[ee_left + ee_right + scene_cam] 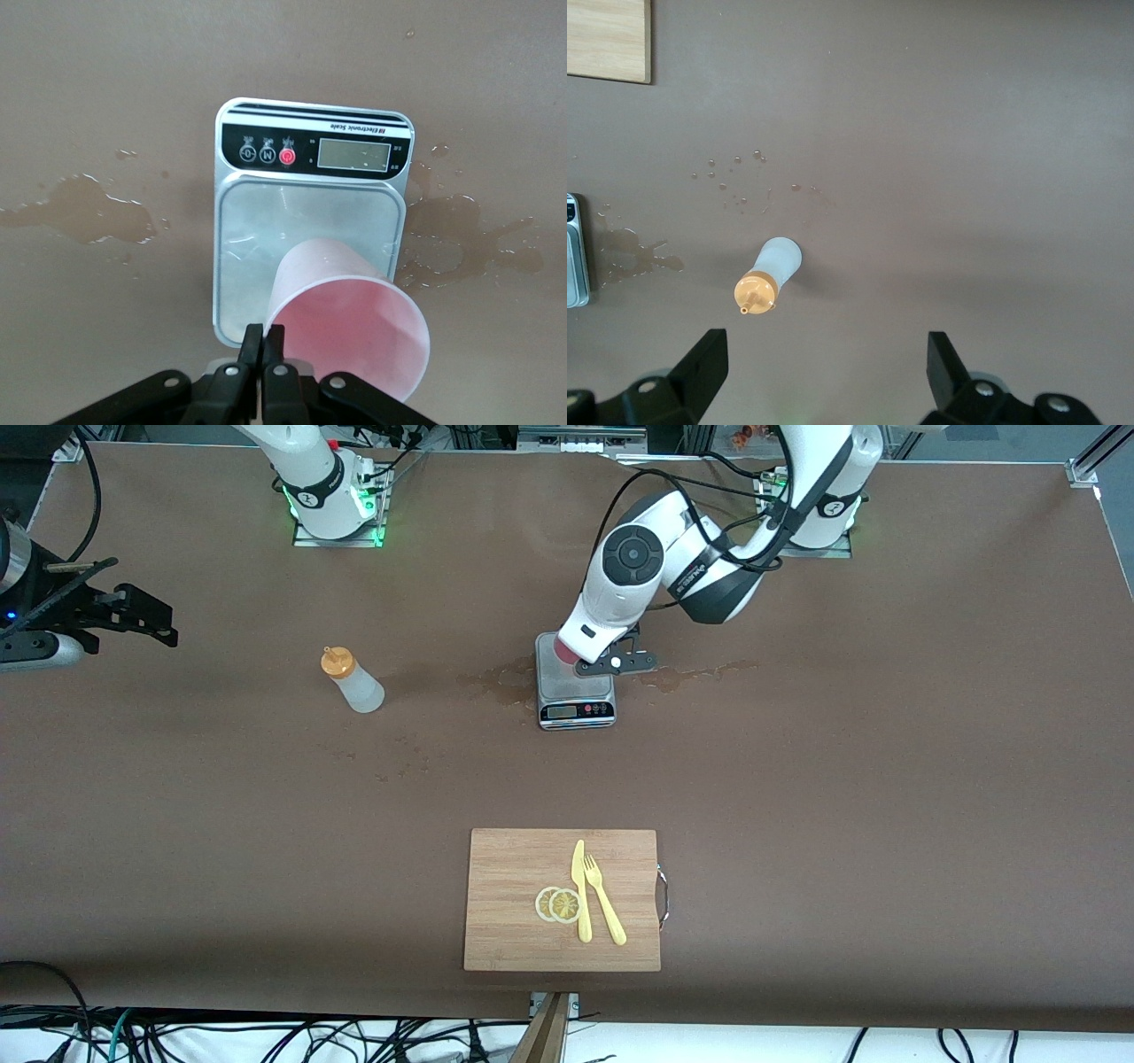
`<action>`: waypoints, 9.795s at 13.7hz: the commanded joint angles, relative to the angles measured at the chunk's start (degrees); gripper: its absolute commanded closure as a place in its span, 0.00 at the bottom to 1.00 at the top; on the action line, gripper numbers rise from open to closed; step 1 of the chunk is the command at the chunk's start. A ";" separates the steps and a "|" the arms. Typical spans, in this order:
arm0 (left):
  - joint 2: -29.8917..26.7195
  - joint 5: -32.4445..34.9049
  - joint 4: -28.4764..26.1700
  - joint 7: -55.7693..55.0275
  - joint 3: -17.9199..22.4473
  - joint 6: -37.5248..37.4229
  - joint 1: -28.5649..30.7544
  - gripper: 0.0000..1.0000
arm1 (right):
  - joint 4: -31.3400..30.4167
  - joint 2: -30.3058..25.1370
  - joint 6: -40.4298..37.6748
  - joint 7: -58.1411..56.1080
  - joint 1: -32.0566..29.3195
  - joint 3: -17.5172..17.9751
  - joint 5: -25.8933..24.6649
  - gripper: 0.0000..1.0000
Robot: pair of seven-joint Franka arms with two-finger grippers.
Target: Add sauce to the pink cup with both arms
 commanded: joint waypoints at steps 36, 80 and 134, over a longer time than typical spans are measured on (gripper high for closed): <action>-15.67 0.25 20.89 29.85 22.68 -31.57 18.39 0.00 | -3.83 12.13 -2.54 -69.19 -10.00 0.39 25.18 0.00; -14.88 0.78 22.75 57.89 24.62 -36.69 25.17 0.00 | -21.07 25.51 10.46 -128.05 -8.26 1.54 50.51 0.97; -14.26 0.16 22.93 57.97 24.71 -36.60 24.90 0.00 | -2.63 23.73 0.99 -37.07 33.76 11.56 -12.77 0.94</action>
